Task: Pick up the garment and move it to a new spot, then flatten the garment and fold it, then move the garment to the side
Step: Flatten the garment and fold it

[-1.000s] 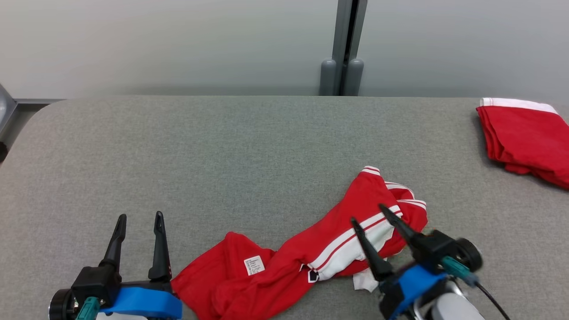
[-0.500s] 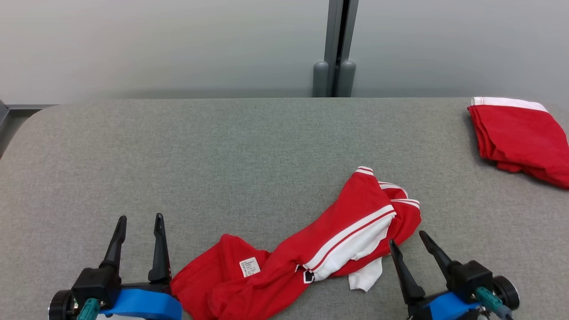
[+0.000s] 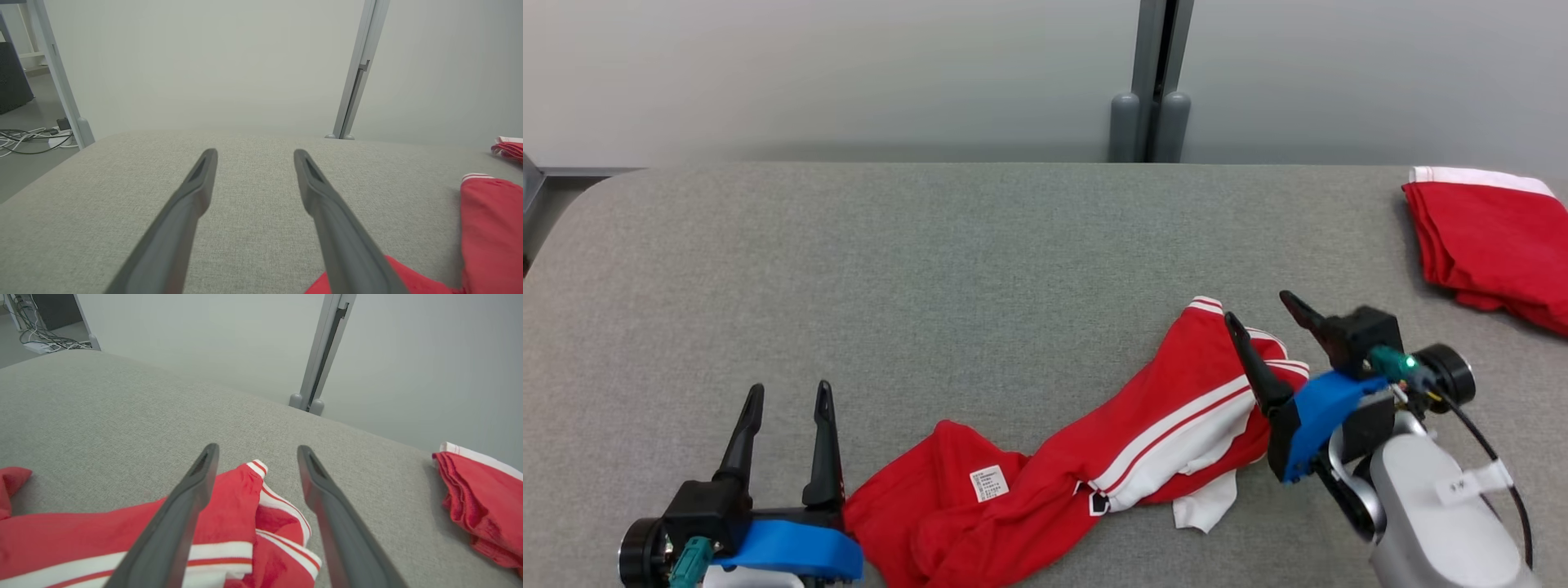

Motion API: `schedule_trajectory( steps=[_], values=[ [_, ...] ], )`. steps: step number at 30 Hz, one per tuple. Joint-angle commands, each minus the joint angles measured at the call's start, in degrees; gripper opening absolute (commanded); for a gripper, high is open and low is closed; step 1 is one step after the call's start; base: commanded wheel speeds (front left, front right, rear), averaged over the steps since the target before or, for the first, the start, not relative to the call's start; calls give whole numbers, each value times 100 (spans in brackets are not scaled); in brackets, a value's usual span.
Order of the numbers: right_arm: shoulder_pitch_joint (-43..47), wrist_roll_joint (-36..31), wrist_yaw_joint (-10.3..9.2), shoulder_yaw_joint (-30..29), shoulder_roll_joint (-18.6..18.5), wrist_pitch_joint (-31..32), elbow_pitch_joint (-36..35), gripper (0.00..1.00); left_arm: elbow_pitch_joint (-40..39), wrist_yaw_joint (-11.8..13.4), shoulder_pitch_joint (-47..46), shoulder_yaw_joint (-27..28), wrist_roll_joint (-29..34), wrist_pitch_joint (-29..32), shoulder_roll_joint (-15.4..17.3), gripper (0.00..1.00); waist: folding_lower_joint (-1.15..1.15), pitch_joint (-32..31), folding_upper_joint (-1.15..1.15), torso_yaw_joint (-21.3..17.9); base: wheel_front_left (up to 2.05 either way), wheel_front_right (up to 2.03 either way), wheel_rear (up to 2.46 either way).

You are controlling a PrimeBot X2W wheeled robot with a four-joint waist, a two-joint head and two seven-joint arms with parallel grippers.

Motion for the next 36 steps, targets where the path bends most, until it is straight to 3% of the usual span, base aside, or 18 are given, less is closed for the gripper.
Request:
schedule_trajectory(
  steps=[1, 10, 22, 23, 24, 25, 36],
  values=[
    [-227, 67, 1, 73, -92, 178, 175, 100, 6, -15, -115, -36, -37, -14, -6, 100, 0, 42, -1, 51, 0, 0, 0],
    [-995, 761, 0, 509, -276, 803, 1280, 100, 20, 13, -245, -79, -94, -14, -6, 100, 0, 215, -1, 240, 0, 0, 0],
    [-1349, 2178, 1, 1037, -89, 1218, 2050, 100, 12, 28, -339, -79, -126, -14, -7, 100, 0, 350, -1, 330, 0, 0, 0],
    [-1360, 2281, 1, 1111, -101, 1205, 2049, 67, 14, 32, -339, -82, -129, -14, -7, 100, 0, 355, -1, 328, 0, 0, 0],
    [-1376, 2351, 1, 1172, -118, 1133, 2029, 20, 15, 32, -339, -87, -136, -14, -7, 100, 0, 361, -1, 326, 0, 0, 0],
    [-1417, 2456, 1, 1300, -159, 1016, 2058, 0, 24, 33, -344, -103, -132, -14, -7, 100, 0, 372, -1, 326, 0, 0, 0],
    [-2174, 2519, 1, 1562, -21, -343, 2390, 0, 47, 58, -373, -126, -162, -14, -6, 100, 0, 339, -1, 395, 0, 0, 0]
  ],
)
